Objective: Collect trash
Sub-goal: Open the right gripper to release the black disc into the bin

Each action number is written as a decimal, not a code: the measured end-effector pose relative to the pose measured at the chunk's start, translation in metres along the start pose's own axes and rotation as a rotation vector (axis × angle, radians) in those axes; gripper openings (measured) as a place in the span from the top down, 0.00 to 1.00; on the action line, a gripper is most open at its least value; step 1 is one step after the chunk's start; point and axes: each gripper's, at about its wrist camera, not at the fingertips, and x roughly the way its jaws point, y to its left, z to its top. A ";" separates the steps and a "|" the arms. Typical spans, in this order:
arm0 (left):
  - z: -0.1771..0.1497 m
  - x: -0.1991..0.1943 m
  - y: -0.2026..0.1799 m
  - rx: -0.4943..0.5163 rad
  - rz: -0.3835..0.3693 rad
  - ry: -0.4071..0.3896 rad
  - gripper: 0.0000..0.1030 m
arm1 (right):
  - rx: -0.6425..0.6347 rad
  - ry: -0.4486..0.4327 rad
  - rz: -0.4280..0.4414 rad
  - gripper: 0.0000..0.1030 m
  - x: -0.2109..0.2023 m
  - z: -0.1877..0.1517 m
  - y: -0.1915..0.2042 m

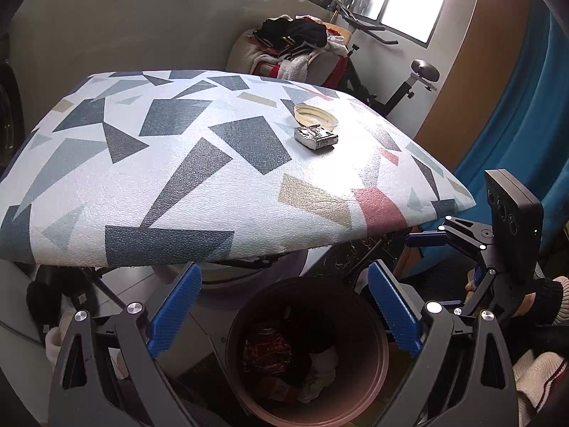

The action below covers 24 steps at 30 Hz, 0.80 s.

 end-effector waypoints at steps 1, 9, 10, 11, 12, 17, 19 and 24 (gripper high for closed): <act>0.000 0.000 0.001 -0.001 0.000 0.000 0.10 | 0.001 -0.001 -0.001 0.06 0.000 0.000 0.000; 0.000 -0.002 0.002 -0.001 0.011 -0.006 0.10 | 0.017 -0.009 -0.014 0.06 -0.003 -0.001 -0.005; 0.000 -0.002 0.002 -0.004 0.011 -0.006 0.10 | 0.024 -0.011 -0.023 0.06 -0.004 0.000 -0.006; 0.001 -0.001 0.002 -0.009 0.010 -0.007 0.10 | 0.033 -0.014 -0.029 0.06 -0.005 0.000 -0.008; 0.002 -0.001 0.003 -0.014 0.010 -0.008 0.10 | 0.045 -0.018 -0.033 0.06 -0.007 0.001 -0.011; 0.005 -0.002 0.003 -0.026 0.039 -0.022 0.10 | 0.130 -0.052 -0.084 0.06 -0.017 0.006 -0.033; 0.008 -0.002 0.003 -0.022 0.041 -0.027 0.10 | 0.160 -0.069 -0.103 0.06 -0.021 0.008 -0.043; 0.017 0.003 0.000 -0.001 0.048 -0.028 0.10 | 0.178 -0.087 -0.171 0.06 -0.029 0.017 -0.064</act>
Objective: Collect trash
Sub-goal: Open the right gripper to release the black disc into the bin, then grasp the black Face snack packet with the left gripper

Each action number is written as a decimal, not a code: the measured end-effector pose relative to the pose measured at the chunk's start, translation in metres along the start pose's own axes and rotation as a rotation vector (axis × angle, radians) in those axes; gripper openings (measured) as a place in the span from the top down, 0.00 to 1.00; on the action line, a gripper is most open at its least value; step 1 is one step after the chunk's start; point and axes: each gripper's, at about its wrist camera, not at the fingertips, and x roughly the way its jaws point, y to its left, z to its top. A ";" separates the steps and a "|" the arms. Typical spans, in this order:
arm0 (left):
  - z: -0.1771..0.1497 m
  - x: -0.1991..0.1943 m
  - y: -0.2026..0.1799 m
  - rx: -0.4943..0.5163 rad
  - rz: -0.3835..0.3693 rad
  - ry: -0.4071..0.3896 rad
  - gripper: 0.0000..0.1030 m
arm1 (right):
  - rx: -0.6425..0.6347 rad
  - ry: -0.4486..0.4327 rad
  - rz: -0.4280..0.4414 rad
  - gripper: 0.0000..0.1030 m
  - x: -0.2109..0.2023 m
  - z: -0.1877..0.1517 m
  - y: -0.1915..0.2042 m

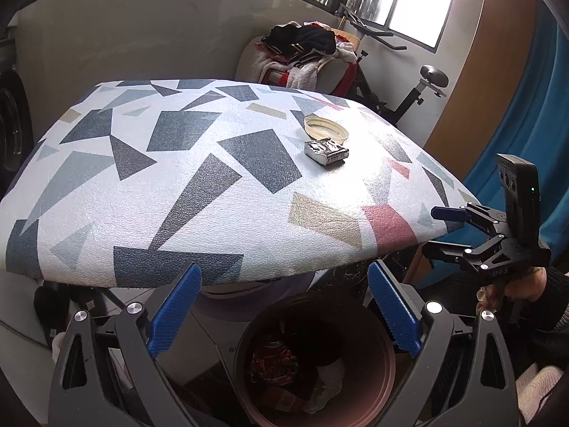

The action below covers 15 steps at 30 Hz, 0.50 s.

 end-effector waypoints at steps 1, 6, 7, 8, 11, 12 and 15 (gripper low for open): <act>0.003 0.001 -0.001 0.010 0.002 -0.004 0.10 | 0.000 -0.004 -0.012 0.06 -0.001 0.003 -0.004; 0.024 0.010 -0.007 0.059 -0.002 -0.025 0.10 | 0.018 -0.030 -0.069 0.06 -0.005 0.024 -0.027; 0.029 0.013 -0.008 0.067 -0.006 -0.030 0.10 | 0.021 -0.033 -0.078 0.06 -0.005 0.028 -0.031; 0.034 0.015 -0.009 0.075 -0.010 -0.034 0.10 | 0.023 -0.035 -0.083 0.06 -0.006 0.032 -0.035; 0.050 0.024 -0.013 0.103 -0.018 -0.038 0.10 | 0.022 -0.039 -0.105 0.06 -0.006 0.043 -0.045; 0.055 0.028 -0.014 0.114 -0.023 -0.038 0.10 | 0.021 -0.039 -0.111 0.06 -0.006 0.047 -0.048; 0.068 0.038 -0.020 0.157 -0.030 -0.036 0.10 | 0.029 -0.037 -0.119 0.06 -0.003 0.056 -0.058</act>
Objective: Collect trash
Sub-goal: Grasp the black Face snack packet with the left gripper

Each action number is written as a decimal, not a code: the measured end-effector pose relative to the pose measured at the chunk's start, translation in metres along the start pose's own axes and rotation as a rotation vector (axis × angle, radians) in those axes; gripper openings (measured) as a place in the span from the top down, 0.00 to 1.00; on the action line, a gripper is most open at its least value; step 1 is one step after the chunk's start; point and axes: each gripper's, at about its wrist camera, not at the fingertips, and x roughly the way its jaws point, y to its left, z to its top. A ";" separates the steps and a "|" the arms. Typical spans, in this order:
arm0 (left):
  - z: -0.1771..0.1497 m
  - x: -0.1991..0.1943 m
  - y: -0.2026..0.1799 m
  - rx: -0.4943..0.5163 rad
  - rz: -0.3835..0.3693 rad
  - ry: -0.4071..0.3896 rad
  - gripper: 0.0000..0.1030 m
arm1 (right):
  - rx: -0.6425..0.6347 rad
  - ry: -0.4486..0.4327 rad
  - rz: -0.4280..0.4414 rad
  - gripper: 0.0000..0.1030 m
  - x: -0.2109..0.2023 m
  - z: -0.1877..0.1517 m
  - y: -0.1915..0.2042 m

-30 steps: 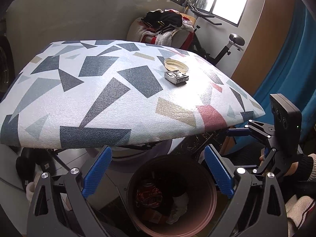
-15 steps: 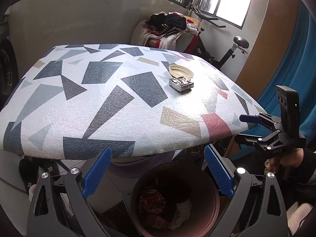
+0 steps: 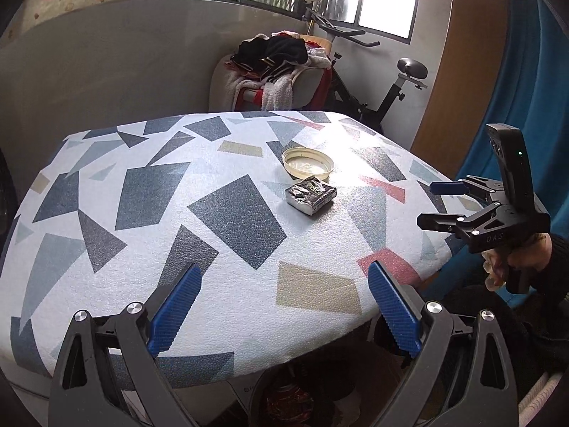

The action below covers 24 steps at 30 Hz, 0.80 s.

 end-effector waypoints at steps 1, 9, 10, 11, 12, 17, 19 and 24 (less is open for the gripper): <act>0.004 0.004 -0.001 0.012 -0.003 0.004 0.10 | 0.003 0.001 -0.002 0.06 0.002 0.003 -0.003; 0.031 0.038 -0.008 0.099 -0.022 0.024 0.10 | 0.023 -0.007 -0.030 0.06 0.018 0.017 -0.021; 0.034 0.042 -0.010 0.111 -0.023 0.030 0.10 | 0.029 -0.009 -0.034 0.06 0.019 0.018 -0.024; 0.037 0.047 -0.011 0.123 -0.023 0.035 0.10 | 0.035 -0.010 -0.035 0.06 0.021 0.019 -0.026; 0.039 0.051 -0.011 0.135 -0.025 0.038 0.10 | 0.041 -0.012 -0.034 0.06 0.023 0.021 -0.028; 0.049 0.081 -0.018 0.202 -0.041 0.068 0.10 | 0.064 -0.005 -0.064 0.06 0.032 0.027 -0.041; 0.055 0.095 -0.022 0.242 -0.059 0.089 0.10 | 0.085 -0.004 -0.068 0.06 0.035 0.029 -0.048; 0.074 0.134 -0.038 0.374 -0.107 0.148 0.10 | 0.116 -0.011 -0.071 0.06 0.042 0.037 -0.063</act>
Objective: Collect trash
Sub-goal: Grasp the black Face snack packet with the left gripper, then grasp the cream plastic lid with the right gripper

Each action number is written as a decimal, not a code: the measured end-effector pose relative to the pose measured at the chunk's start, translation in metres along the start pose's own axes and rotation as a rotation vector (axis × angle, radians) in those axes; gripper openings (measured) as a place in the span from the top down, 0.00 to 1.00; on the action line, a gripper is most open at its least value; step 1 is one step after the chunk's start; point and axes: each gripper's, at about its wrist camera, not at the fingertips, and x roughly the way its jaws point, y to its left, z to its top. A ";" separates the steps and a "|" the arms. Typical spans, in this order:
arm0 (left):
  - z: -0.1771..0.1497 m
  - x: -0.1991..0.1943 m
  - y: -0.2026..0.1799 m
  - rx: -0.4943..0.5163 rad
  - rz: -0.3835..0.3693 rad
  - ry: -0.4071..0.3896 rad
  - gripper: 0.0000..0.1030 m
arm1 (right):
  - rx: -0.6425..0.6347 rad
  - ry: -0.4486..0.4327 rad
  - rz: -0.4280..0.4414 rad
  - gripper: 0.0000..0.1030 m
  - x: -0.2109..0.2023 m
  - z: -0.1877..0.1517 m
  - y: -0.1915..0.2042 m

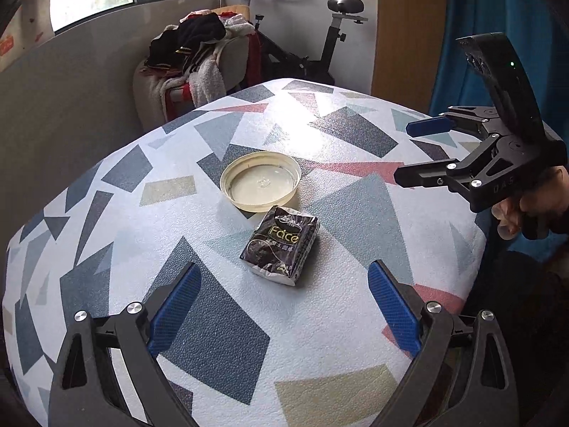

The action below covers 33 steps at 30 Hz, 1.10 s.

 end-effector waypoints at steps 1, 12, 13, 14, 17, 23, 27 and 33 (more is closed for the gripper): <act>0.006 0.008 0.000 0.020 -0.007 0.014 0.10 | 0.008 0.001 0.002 0.06 0.001 0.002 -0.003; 0.016 0.076 0.013 0.045 -0.087 0.158 0.42 | 0.027 0.020 0.033 0.06 0.010 0.008 -0.016; 0.014 0.075 0.016 0.023 -0.105 0.153 0.51 | 0.028 0.022 0.034 0.06 0.011 0.008 -0.017; 0.012 0.073 0.017 0.008 -0.107 0.147 0.54 | 0.030 0.023 0.037 0.06 0.012 0.009 -0.017; 0.006 0.063 0.025 -0.047 -0.133 0.132 0.66 | 0.029 0.028 0.048 0.06 0.017 0.012 -0.014; -0.013 0.023 0.051 -0.223 -0.081 0.047 0.70 | -0.018 0.088 0.121 0.06 0.042 0.028 0.009; -0.034 -0.005 0.075 -0.448 -0.093 -0.019 0.70 | -0.064 0.126 0.121 0.06 0.068 0.044 0.032; -0.053 -0.037 0.083 -0.517 -0.034 -0.081 0.70 | -0.109 0.217 0.051 0.06 0.114 0.067 0.056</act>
